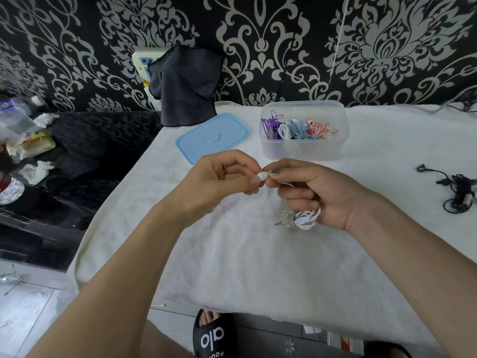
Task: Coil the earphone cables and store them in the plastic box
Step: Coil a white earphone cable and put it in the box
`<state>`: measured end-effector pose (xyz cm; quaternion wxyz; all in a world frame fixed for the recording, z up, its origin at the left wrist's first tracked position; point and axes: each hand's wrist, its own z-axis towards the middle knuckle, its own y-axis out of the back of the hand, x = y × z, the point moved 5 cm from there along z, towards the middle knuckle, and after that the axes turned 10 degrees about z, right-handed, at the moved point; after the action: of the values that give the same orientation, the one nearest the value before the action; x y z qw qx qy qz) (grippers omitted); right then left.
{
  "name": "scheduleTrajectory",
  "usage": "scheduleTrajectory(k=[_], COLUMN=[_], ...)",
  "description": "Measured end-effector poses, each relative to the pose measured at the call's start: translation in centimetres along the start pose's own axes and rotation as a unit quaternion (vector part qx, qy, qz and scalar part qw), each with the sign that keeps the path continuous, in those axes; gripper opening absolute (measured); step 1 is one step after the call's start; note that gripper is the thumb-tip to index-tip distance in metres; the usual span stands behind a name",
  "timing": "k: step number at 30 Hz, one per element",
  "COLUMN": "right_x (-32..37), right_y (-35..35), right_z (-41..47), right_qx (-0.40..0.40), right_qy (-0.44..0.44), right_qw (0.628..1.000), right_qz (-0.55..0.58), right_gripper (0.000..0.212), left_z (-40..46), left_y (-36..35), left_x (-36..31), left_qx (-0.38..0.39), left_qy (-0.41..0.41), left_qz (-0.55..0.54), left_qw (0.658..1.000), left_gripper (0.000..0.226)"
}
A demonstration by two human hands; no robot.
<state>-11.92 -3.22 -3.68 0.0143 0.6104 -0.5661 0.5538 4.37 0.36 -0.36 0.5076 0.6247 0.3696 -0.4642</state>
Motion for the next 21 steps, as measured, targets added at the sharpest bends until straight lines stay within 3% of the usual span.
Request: scheduleTrajectory(k=[13, 21], right_x=[-1.0, -1.3], right_y=[-0.5, -0.5], right_z=[-0.1, 0.5], right_qx=[0.014, -0.002], right_qy=[-0.042, -0.051], right_qw=[0.996, 0.993], right_qz=[0.078, 0.103], right_gripper=[0.015, 0.016], left_z=[0.1, 0.1], left_y=[-0.2, 0.0], left_x=[-0.1, 0.1], left_qx=[0.007, -0.041], left_qy=[0.0, -0.003], left_qz=[-0.007, 0.031], left_qw=[1.0, 0.999], left_gripper=[0.013, 0.01])
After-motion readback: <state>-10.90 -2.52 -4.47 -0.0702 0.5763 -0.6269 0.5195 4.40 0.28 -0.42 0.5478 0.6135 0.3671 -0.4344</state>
